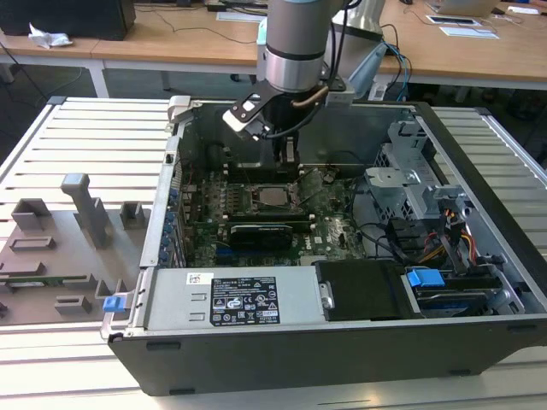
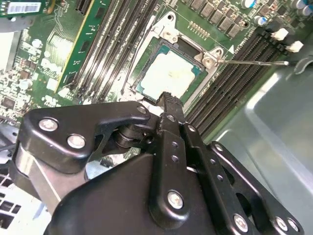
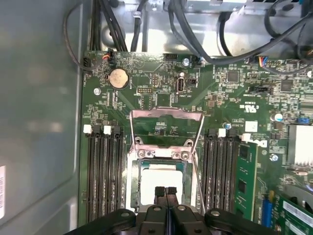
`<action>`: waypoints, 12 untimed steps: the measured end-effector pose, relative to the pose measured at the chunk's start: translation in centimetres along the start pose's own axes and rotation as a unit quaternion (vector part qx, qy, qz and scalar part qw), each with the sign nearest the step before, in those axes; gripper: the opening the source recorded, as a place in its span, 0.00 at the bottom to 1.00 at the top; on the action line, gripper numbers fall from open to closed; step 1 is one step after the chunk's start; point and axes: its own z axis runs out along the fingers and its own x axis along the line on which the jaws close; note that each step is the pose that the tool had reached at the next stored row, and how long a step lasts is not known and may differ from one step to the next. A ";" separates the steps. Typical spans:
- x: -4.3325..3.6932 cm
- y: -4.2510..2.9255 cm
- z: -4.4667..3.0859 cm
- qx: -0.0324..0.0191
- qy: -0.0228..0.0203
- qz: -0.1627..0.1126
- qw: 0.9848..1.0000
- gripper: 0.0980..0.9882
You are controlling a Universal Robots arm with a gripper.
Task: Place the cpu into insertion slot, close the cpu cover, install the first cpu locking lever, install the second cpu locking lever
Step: 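Place the cpu into insertion slot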
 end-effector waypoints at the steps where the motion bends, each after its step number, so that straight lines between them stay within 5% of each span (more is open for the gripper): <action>1: 0.00 0.00 -0.22 0.000 0.000 0.000 1.000 0.01; 12: 0.05 0.00 -3.13 0.000 0.000 0.000 1.000 0.01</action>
